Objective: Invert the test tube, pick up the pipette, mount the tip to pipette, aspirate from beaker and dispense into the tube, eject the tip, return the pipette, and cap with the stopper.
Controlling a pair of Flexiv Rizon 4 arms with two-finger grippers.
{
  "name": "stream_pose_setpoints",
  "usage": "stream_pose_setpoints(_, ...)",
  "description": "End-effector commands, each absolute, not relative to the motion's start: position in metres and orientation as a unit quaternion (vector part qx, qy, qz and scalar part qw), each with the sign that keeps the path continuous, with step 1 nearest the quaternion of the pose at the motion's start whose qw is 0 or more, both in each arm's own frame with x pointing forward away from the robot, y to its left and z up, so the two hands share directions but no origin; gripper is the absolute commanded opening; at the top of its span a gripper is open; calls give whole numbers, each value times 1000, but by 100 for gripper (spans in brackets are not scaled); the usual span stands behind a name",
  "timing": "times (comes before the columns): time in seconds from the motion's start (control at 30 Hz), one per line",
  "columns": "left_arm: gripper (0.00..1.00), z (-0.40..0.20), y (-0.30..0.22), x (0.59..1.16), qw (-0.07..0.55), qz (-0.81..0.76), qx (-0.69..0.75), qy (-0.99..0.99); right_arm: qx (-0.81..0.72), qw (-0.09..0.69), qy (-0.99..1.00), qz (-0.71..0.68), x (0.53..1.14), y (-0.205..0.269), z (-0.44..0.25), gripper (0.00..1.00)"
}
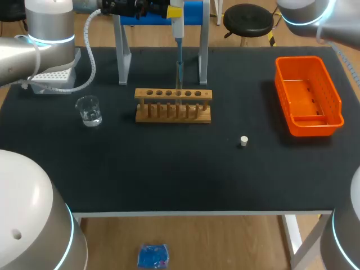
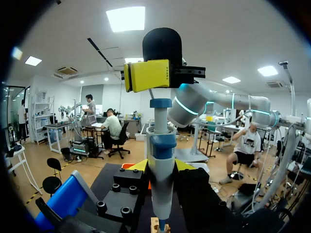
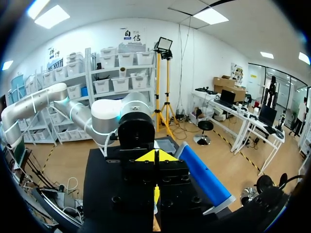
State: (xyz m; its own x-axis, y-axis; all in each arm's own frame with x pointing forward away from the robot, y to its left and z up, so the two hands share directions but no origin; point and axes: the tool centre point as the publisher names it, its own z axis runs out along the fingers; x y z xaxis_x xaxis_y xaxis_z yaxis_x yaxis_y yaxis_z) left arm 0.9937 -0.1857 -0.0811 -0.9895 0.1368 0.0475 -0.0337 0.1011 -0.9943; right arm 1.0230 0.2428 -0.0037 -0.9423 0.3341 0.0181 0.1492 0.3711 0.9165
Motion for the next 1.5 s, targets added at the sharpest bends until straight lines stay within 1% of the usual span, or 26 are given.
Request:
stream_pose_setpoints(0.03, 0, -81, -186, 993, 62, 670, -34, -739, 147, 84, 825, 540, 1023, 240, -4, 0)
stream_pose_setpoints(0.5, 0, -81, -186, 993, 62, 670, -34, -739, 138, 82, 827, 538, 1023, 238, -9, 0)
stream_pose_setpoints(1.0, 0, -81, -186, 993, 62, 670, -34, -739, 120, 84, 827, 543, 1008, 233, 1, 0)
stream_pose_setpoints(1.5, 0, -81, -186, 993, 62, 670, -34, -739, 121, 77, 833, 534, 1005, 230, -8, 0)
